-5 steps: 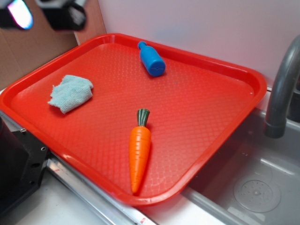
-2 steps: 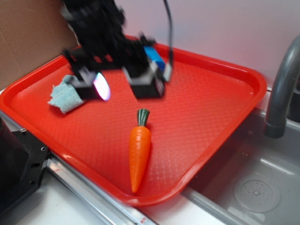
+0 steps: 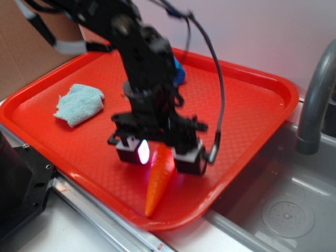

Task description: Grab the carrot.

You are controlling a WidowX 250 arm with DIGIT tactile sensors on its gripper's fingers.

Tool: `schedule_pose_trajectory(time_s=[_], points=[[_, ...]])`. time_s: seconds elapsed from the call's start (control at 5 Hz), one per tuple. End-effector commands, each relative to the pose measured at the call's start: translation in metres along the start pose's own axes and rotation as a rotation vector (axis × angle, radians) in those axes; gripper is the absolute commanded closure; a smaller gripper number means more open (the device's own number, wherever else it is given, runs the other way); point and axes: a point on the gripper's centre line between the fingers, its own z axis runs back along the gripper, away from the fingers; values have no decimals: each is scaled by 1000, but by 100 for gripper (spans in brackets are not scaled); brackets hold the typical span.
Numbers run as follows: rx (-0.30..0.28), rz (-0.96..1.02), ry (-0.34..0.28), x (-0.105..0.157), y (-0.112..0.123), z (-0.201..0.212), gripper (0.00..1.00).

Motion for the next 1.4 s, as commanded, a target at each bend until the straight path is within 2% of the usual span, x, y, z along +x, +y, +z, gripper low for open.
schedule_pose_trajectory(time_s=[0.0, 0.2, 0.4, 0.6, 0.8, 1.0, 1.2], points=[[61, 0, -23, -5, -10, -8, 100], [42, 12, -36, -4, -5, -2, 100], [14, -3, -43, 3, 8, 30, 100], [-69, -84, -37, 16, 29, 77, 100], [-132, -223, 35, 29, 48, 123, 100], [-125, -226, -33, 28, 66, 161, 100], [-67, -187, -118, 25, 77, 191, 100]])
